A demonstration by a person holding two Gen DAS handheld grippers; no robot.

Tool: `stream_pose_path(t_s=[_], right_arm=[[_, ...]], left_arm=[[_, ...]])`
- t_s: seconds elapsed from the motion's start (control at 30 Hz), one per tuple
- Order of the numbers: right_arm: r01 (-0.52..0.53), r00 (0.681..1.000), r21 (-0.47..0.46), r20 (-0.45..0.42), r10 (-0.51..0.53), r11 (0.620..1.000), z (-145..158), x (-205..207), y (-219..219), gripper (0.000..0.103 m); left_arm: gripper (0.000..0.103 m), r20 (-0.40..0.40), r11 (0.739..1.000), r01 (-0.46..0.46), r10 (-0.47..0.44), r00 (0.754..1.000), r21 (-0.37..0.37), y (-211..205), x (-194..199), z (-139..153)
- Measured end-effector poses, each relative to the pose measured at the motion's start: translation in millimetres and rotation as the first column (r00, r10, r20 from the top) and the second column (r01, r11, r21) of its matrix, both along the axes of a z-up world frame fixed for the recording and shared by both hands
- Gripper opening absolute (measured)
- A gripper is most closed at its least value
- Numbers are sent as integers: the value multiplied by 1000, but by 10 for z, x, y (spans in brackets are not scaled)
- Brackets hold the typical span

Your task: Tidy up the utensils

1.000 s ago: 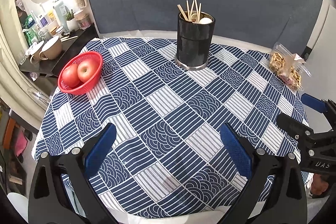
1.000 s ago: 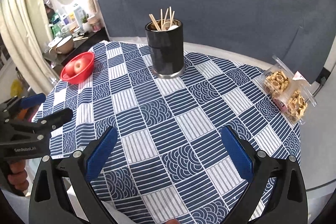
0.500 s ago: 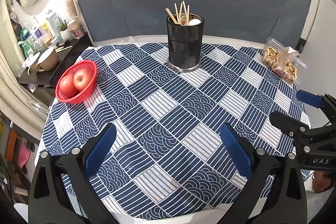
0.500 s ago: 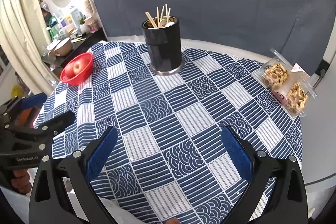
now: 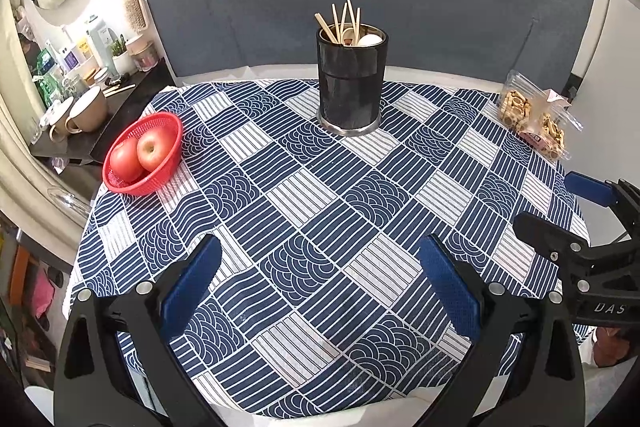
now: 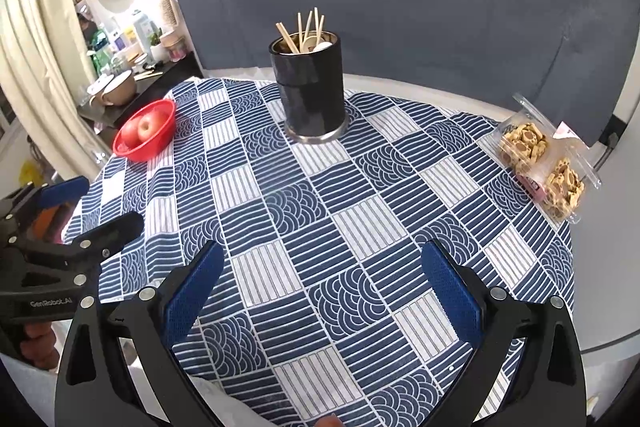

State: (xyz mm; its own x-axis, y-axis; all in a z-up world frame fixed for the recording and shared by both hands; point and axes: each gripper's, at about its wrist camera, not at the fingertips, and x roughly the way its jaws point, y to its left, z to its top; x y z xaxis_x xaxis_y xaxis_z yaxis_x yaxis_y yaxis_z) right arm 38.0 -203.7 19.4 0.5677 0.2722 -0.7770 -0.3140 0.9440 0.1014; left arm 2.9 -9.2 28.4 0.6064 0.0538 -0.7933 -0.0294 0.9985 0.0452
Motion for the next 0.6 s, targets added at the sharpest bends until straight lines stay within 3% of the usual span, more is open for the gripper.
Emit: stream_pose_path(t_s=[0.6], right_arm=[[3, 1000, -7, 12, -3, 1000, 5, -22, -1, 95]], left_arm=[[97, -7, 1000, -22, 22, 1000, -15, 59, -9, -4]])
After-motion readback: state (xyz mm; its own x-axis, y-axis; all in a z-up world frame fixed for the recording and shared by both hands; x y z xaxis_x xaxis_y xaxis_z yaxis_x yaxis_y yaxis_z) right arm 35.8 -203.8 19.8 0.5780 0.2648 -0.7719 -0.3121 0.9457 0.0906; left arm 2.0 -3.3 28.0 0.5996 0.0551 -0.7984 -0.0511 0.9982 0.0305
